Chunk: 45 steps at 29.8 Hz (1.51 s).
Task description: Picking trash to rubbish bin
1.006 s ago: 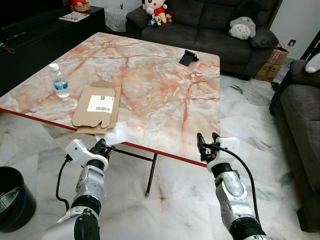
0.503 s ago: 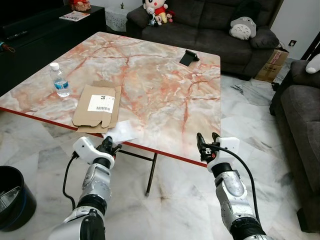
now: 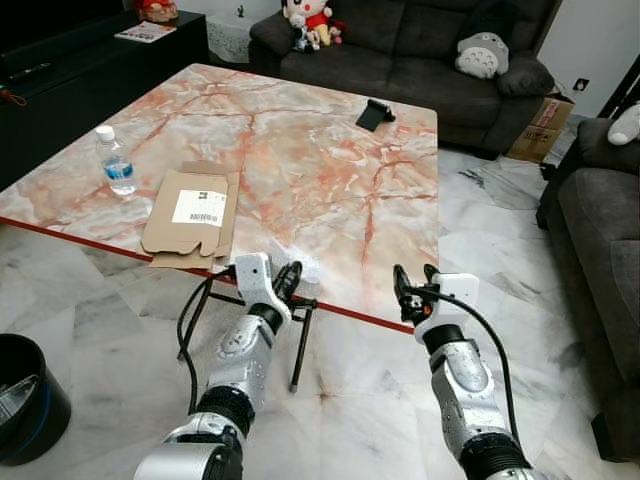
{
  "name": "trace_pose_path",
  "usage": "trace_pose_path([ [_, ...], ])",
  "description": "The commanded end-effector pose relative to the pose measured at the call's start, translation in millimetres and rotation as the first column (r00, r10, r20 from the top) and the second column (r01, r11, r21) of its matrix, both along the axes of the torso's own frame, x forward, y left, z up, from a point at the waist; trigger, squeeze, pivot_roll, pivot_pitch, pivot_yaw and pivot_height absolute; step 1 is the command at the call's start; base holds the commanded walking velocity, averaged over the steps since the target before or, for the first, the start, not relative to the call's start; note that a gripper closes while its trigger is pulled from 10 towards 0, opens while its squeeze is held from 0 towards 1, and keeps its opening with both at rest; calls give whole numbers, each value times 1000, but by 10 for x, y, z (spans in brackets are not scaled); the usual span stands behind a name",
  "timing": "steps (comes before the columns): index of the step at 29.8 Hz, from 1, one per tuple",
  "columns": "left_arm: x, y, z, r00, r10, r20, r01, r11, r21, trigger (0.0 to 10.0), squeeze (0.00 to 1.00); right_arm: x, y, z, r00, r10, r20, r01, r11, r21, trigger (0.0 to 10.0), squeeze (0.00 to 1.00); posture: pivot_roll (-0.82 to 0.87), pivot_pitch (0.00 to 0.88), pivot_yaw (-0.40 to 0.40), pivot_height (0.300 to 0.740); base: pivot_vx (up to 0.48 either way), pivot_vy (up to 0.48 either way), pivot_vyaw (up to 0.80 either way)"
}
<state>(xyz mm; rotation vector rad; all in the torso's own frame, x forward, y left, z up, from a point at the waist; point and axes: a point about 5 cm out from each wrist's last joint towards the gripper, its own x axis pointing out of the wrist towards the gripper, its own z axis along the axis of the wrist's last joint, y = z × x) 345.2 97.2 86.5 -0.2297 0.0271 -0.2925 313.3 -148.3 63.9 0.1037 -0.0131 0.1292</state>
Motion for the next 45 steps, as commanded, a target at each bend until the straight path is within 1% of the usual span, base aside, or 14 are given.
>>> trace_pose_path([
  [1,17,13,62,998,31,56,-38,991,126,10000,0,30,-35,33,1000,-17,4,17,1000,5,10000,0,77,0,-123,740,0,0,0],
  [3,16,119,45,992,109,65,-118,978,172,10000,0,32,-32,33,1000,-19,4,19,1000,8,10000,0,82,0,-119,740,0,0,0],
  [4,16,119,45,992,109,65,-118,978,172,10000,0,32,-32,33,1000,-19,4,19,1000,8,10000,0,82,0,-119,740,0,0,0],
  [5,2,211,37,983,161,85,-174,967,187,10000,0,33,-27,33,1000,-23,3,23,1000,17,10000,0,82,0,-119,740,0,0,0],
  [7,-12,305,23,972,213,97,-229,951,208,10000,0,34,-28,34,1000,-28,3,28,999,25,10000,0,82,0,-119,740,0,0,0],
  [10,-26,359,34,965,227,130,-253,935,249,10000,0,34,-36,36,999,-36,6,36,999,31,10000,0,82,0,-119,740,0,0,0],
  [12,-29,365,42,964,225,140,-254,933,256,10000,0,33,-42,37,999,-40,7,39,999,31,10000,0,82,0,-119,740,0,0,0],
  [15,-33,351,76,959,215,186,-264,916,301,10000,0,32,-54,41,999,-48,11,48,998,31,10000,0,84,0,-116,740,0,0,0],
  [18,-39,338,94,953,219,211,-277,910,307,10000,0,30,-55,43,999,-51,13,51,998,31,10000,0,84,0,-116,740,0,0,0],
  [22,-19,233,213,943,180,279,-264,916,303,10000,0,34,-62,58,998,-55,22,55,998,33,10000,0,84,0,-116,740,0,0,0],
  [27,-23,230,211,940,193,282,-277,913,301,10000,0,34,-71,72,998,-61,31,60,997,37,10000,0,84,0,-116,740,0,0,0],
  [30,-40,246,177,941,197,275,-281,908,310,10000,0,35,-73,77,997,-64,35,63,997,38,10000,0,84,0,-116,740,0,0,0],
  [34,-52,272,138,943,215,256,-288,910,297,10000,0,38,-62,79,997,-63,36,62,997,41,10000,0,84,0,-116,740,0,0,0],
  [45,-46,267,135,945,212,249,-283,911,298,10000,0,44,-72,81,997,-68,35,67,997,42,10000,0,82,0,-113,740,0,0,0],
])
